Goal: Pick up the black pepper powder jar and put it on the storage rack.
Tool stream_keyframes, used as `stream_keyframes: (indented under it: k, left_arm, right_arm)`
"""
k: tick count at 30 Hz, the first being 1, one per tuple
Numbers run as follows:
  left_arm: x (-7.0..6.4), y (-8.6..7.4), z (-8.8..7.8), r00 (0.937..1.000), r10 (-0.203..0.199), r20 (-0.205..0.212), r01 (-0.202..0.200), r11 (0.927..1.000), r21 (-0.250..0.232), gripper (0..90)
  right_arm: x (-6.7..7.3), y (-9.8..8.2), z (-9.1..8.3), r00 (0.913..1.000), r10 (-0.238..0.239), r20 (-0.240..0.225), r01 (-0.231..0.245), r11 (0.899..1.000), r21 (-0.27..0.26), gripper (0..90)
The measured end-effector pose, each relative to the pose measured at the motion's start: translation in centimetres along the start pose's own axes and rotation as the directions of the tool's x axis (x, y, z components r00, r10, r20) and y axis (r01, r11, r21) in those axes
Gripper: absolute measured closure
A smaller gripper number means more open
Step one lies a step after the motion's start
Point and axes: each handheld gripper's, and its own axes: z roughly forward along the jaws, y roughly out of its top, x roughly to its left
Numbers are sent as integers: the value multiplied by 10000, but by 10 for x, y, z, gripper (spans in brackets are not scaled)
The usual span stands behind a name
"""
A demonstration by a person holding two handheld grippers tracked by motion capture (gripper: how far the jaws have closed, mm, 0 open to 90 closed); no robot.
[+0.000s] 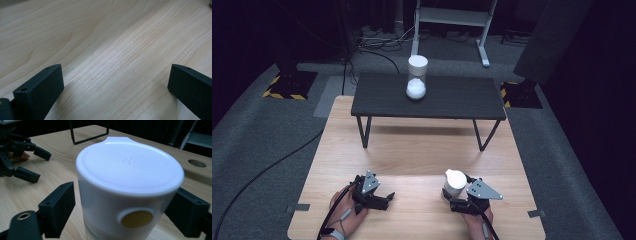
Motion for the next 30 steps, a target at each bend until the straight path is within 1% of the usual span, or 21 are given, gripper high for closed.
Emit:
stream_keyframes:
  k: [3,4,6,7,10,12,14,17,20,23,24,25,26,28,29,30]
  left_arm:
    - [0,0,0,10000,0,-1,0,10000,1,0]
    - [0,0,0,10000,0,-1,0,10000,1,0]
    - [0,0,0,10000,-1,-2,1,10000,-2,0]
    - [0,0,0,10000,-1,-2,1,10000,-2,1]
    - [0,0,0,10000,-1,0,1,10000,-1,0]
    - [0,0,0,10000,0,-1,0,10000,-1,0]
    - [0,0,0,10000,-5,0,5,10000,0,0]
    - [0,0,0,10000,-1,0,1,10000,-1,0]
    - [0,0,0,10000,-2,-1,2,10000,1,0]
    - [0,0,0,10000,0,1,0,10000,-4,0]
    - [0,0,0,10000,0,1,0,10000,-4,0]
    - [0,0,0,10000,-1,-1,1,10000,-3,0]
    - [0,0,0,10000,0,0,0,10000,-1,1]
    - [0,0,0,10000,2,0,-2,10000,-2,0]
    - [0,0,0,10000,2,0,-2,10000,-2,1]
    - [0,0,0,10000,0,-2,0,10000,-3,1]
  right_arm:
    - [-3,-2,-2,10000,82,19,-82,9998,-196,233]
    - [-6,-3,-2,9999,124,-81,-126,9995,-285,256]
    - [-10,-2,-2,9994,133,-312,-141,9996,-238,293]
    - [-10,-2,-2,9994,133,-312,-141,9996,-238,293]
    - [-8,-2,-1,9991,345,-239,-350,9991,-227,298]
    - [-7,3,-1,9993,315,-201,-317,9995,-59,298]
    - [-8,10,0,9994,220,-267,-216,9996,176,299]
    - [-12,14,1,9985,401,-379,-392,9990,235,298]
    - [-13,17,0,9985,439,-320,-435,9990,115,299]
    - [-17,23,-1,9976,659,-196,-661,9978,-80,299]
    - [-17,23,-1,9976,659,-196,-661,9978,-80,299]
    - [-19,27,-2,9957,924,-3,-924,9955,-208,298]
    - [-20,30,-2,9944,1050,124,-1047,9943,-224,298]
    - [-21,36,-2,9927,1157,334,-1148,9930,-275,299]
    - [-21,36,-2,9927,1157,334,-1148,9930,-275,299]
    - [-23,41,-2,9919,1166,495,-1149,9928,-351,298]
